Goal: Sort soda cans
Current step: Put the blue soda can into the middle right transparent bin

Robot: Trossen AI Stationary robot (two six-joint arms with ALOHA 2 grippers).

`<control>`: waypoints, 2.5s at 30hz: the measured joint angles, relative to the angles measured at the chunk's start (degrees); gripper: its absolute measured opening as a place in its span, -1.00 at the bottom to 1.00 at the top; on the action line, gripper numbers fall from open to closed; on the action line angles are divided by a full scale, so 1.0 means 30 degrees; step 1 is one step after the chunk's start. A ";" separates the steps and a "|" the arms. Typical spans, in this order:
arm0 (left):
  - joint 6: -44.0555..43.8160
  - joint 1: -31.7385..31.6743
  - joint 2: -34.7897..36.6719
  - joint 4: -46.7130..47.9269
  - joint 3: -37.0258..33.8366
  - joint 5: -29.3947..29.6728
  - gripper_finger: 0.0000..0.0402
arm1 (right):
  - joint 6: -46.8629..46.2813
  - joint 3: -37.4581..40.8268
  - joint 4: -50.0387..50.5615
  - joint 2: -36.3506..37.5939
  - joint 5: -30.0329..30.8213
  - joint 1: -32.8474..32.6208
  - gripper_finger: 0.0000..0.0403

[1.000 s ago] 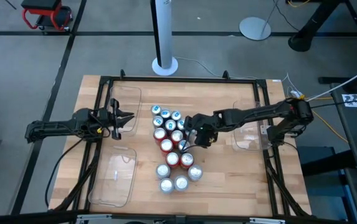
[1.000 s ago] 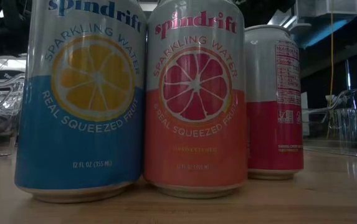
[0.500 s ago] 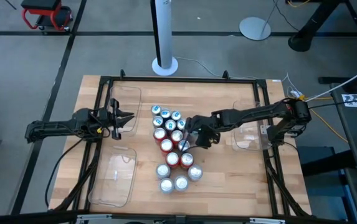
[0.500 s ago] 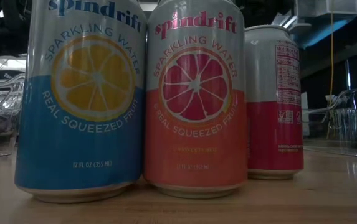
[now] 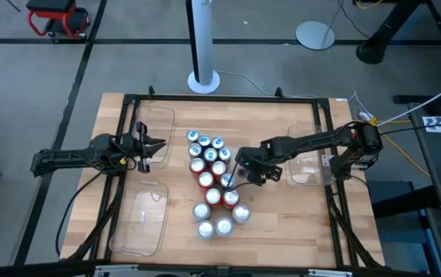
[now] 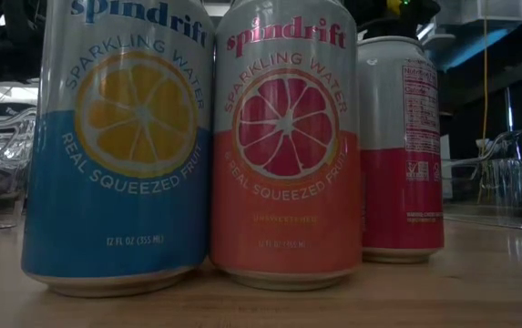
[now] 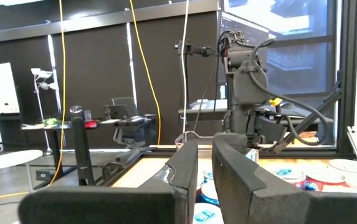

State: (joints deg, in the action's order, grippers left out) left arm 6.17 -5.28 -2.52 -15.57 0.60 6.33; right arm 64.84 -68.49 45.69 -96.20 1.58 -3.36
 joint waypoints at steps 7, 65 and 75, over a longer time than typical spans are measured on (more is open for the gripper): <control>-0.0058 0.0000 0.0000 0.0000 0.0000 0.0000 -0.80 | -0.0007 0.0000 -0.0590 0.0000 0.0272 0.0000 0.24; -0.0065 -0.0004 0.0003 0.0058 0.0000 0.0007 -0.80 | -0.5926 0.1485 0.9957 0.7977 0.6382 0.8255 0.17; -0.0072 -0.0007 0.0007 0.0068 0.0000 0.0007 -0.80 | -0.6728 0.0117 1.1819 0.8495 0.3114 0.8255 0.17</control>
State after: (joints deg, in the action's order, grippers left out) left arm 5.96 -5.30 -2.50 -15.37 0.60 6.35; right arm 44.65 -68.14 81.15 -70.72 10.92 21.41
